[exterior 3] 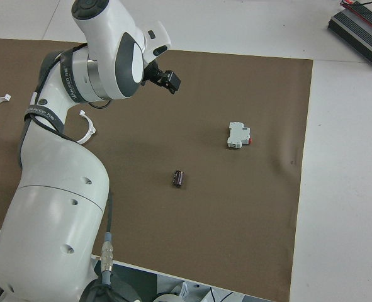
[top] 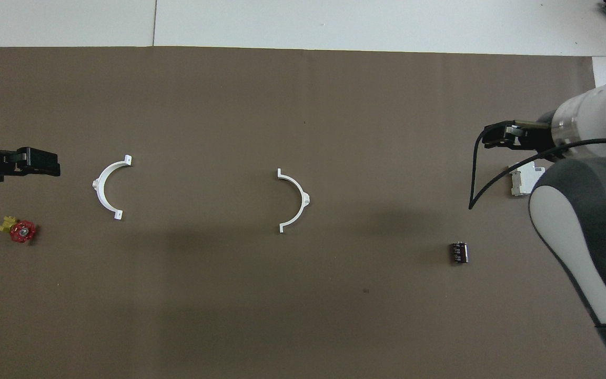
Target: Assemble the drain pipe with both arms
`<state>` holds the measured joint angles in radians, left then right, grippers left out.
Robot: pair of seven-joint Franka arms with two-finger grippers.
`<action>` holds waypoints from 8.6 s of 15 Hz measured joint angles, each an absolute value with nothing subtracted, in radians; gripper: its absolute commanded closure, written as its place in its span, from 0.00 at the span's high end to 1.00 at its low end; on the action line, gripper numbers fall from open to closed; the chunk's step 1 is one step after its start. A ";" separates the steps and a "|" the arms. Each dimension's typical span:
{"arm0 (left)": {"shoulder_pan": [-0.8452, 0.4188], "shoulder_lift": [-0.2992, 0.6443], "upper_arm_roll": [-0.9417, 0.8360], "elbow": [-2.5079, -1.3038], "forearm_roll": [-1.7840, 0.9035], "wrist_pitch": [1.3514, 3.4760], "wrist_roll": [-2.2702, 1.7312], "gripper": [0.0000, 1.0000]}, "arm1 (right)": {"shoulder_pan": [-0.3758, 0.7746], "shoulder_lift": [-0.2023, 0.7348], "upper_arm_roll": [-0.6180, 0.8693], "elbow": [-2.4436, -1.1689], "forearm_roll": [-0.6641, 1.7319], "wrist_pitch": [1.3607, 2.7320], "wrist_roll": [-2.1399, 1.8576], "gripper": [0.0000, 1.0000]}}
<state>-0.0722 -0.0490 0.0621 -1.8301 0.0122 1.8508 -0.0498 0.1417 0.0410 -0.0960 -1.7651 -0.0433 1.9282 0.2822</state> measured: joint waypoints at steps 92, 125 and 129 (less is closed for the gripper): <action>-0.636 0.226 0.079 -2.160 0.012 2.521 -1.158 0.00 | 0.061 -0.008 -0.088 -1.596 -0.032 1.568 0.065 1.00; -0.675 0.253 0.104 -2.059 0.128 2.392 -1.308 0.00 | 0.061 -0.008 -0.088 -1.596 -0.032 1.568 0.065 1.00; -0.675 0.259 0.104 -2.062 0.132 2.398 -1.335 0.00 | 0.061 -0.008 -0.089 -1.596 -0.032 1.568 0.065 1.00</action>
<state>-0.6754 0.2588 0.1039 -2.0616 0.1316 2.3976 -1.3352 0.0605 -0.0082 -0.0885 -1.5961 -0.0318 1.5681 0.0650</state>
